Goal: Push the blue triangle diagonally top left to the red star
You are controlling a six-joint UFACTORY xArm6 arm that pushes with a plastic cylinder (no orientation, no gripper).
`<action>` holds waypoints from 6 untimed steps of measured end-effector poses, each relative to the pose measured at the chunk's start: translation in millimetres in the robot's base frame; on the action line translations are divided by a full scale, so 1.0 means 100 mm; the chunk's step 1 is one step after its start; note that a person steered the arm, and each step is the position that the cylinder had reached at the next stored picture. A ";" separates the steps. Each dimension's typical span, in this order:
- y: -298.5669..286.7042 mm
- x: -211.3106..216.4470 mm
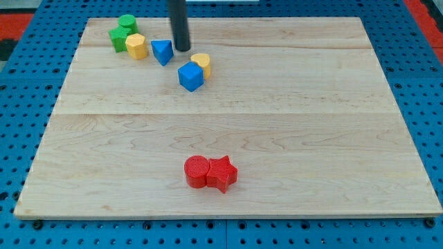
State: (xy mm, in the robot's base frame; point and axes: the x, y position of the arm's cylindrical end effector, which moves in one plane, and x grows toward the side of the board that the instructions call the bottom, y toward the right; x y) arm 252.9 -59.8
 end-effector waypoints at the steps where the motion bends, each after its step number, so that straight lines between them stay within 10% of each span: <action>1: -0.30 -0.12; 3: -0.16 0.73; 6: -0.93 0.23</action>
